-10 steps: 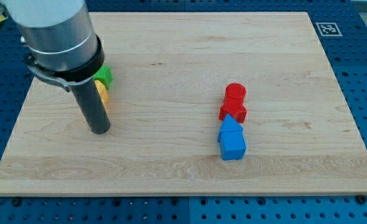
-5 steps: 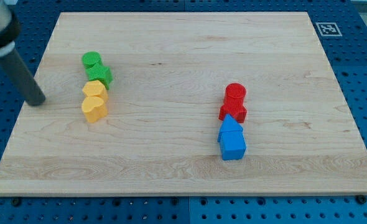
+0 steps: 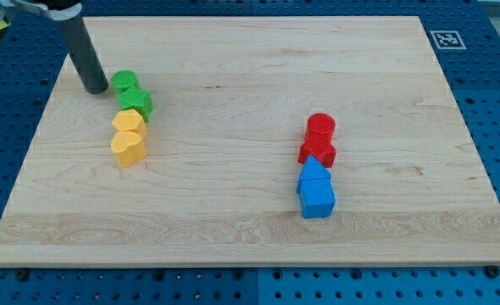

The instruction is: Push the green circle to the right of yellow hexagon

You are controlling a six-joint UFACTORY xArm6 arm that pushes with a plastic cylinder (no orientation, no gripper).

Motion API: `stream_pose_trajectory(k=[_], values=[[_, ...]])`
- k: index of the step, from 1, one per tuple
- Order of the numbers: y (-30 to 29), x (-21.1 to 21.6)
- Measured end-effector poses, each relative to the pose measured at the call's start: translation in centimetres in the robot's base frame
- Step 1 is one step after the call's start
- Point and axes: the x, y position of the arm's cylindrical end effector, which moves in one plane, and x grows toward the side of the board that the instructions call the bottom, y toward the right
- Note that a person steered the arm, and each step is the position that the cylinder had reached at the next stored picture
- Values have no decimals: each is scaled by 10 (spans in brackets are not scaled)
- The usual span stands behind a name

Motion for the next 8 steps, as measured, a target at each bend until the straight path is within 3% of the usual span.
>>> stream_pose_trajectory(k=[1, 4, 8], values=[[41, 3], [77, -29], [123, 20]])
